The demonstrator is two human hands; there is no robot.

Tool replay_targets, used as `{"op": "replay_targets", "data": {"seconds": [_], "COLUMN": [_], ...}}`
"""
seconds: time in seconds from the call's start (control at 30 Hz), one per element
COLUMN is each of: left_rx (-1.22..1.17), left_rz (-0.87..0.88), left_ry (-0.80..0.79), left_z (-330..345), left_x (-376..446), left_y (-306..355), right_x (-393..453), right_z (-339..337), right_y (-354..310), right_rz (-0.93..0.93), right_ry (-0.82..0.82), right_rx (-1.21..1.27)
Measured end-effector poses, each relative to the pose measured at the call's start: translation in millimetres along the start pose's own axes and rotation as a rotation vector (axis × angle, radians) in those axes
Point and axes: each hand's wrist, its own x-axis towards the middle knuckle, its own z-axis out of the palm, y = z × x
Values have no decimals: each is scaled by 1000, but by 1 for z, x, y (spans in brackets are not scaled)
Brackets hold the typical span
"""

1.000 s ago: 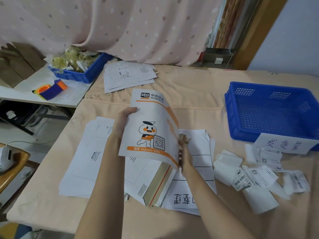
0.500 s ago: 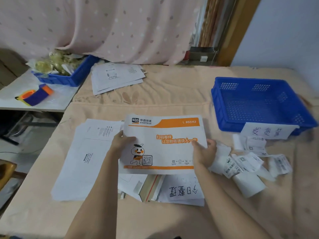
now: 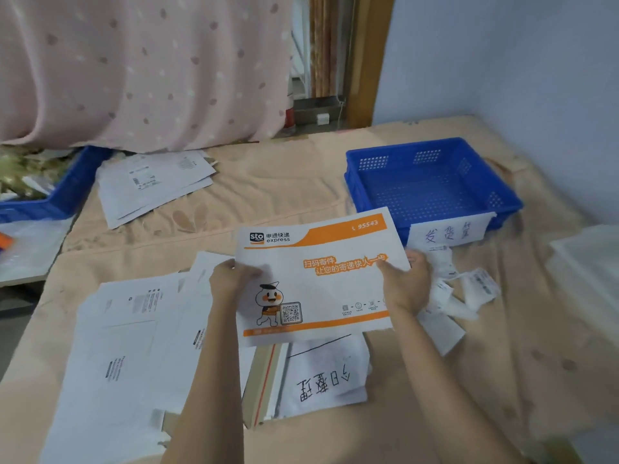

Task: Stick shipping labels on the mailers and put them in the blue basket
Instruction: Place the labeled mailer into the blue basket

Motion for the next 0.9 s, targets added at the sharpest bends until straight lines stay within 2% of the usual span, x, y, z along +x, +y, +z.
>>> {"op": "replay_targets", "data": {"seconds": [0.33,0.5,0.73,0.9], "left_rx": [-100,-84,-37,-4], "left_rz": [124,146,130,145], "left_ry": [-65,-31,77,31], "left_z": [154,230,303,335], "left_x": [13,28,55,71], "left_y": [122,173,202,204], "right_x": [178,260,342,379], "right_z": [-77,-95,-86,-55], "right_y": [-38,-47,-43,-26], "right_rz": [-18,-10,8,-33], "right_ry": [58,47,-63,-131], "right_rx": [61,51,45,-51]}}
